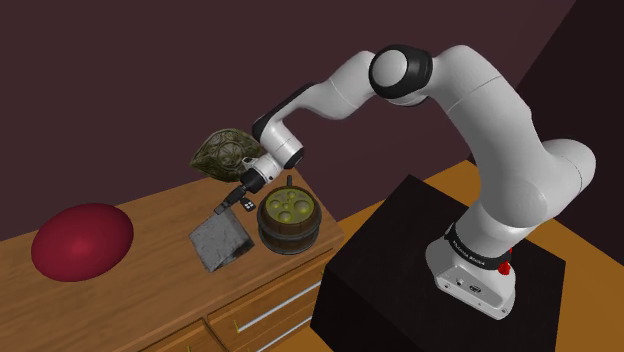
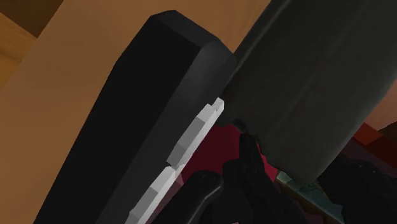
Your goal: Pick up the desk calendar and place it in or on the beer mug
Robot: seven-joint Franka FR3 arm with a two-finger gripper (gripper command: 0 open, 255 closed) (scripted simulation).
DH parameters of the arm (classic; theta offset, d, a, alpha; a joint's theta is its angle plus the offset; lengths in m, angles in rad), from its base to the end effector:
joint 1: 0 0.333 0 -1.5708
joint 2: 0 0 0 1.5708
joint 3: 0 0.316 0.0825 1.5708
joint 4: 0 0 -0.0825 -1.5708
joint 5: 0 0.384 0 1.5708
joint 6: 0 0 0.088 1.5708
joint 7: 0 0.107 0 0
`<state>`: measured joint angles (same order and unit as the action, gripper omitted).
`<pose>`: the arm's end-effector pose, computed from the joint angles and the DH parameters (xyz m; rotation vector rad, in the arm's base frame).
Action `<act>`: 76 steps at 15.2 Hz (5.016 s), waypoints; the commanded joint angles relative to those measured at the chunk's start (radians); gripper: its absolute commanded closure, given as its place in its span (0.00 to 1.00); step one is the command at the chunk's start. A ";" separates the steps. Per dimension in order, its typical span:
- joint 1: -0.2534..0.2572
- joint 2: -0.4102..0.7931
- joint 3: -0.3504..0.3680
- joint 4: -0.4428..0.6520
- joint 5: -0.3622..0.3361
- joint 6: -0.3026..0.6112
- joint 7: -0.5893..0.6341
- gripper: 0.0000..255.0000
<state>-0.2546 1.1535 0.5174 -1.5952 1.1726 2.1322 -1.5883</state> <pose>0.6064 0.1847 0.0245 -1.7033 -0.5547 -0.3972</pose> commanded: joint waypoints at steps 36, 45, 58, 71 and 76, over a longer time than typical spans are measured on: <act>-0.081 -0.411 0.081 -0.245 0.066 -0.016 0.178 1.00; -0.126 -0.523 0.101 -0.303 0.077 -0.057 0.224 1.00; -0.404 -0.799 0.030 -0.603 0.006 -0.339 0.117 1.00; -0.396 -0.688 -0.024 -0.604 -0.041 -0.305 0.021 1.00; -0.382 -0.621 -0.038 -0.585 -0.053 -0.274 -0.014 1.00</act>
<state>-0.6397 0.5150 0.4847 -2.1826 1.1294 1.8509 -1.5943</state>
